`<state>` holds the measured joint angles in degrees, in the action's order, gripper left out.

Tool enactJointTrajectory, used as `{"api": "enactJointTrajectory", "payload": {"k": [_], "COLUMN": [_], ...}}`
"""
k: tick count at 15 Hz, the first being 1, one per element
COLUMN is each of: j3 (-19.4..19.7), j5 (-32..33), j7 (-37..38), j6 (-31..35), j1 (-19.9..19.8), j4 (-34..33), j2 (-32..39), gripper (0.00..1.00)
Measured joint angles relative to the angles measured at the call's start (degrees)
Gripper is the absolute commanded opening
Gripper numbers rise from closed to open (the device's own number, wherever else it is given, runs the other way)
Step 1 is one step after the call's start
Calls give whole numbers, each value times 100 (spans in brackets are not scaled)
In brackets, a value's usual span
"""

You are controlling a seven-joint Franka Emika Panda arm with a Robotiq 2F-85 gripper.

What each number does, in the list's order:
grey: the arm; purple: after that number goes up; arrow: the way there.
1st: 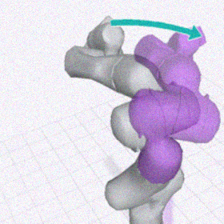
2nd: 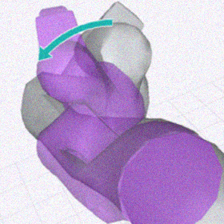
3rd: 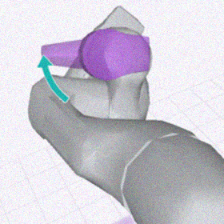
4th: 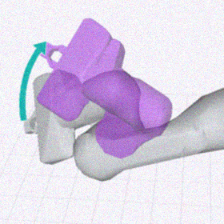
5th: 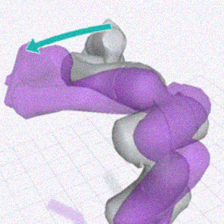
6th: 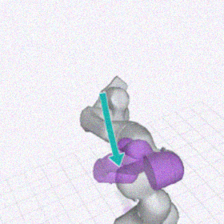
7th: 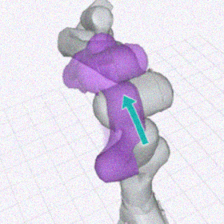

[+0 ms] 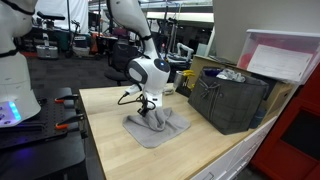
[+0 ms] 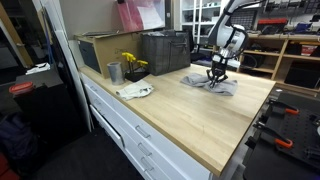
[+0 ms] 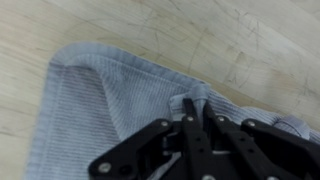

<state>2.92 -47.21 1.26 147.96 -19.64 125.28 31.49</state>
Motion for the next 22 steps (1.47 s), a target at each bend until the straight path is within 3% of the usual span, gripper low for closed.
{"api": "enactJointTrajectory", "payload": {"k": [3,6,13,22], "j3": [2,120,765,922], "j5": [-3,230,2795,5764], "j7": [-14,-83,39,24], "j6": [0,-16,-312,-832], "j1": [1,90,616,1077], "j4": [-32,-21,181,184], "j2": [-32,-131,-764,-1150], "gripper": [0,1,1,1]}}
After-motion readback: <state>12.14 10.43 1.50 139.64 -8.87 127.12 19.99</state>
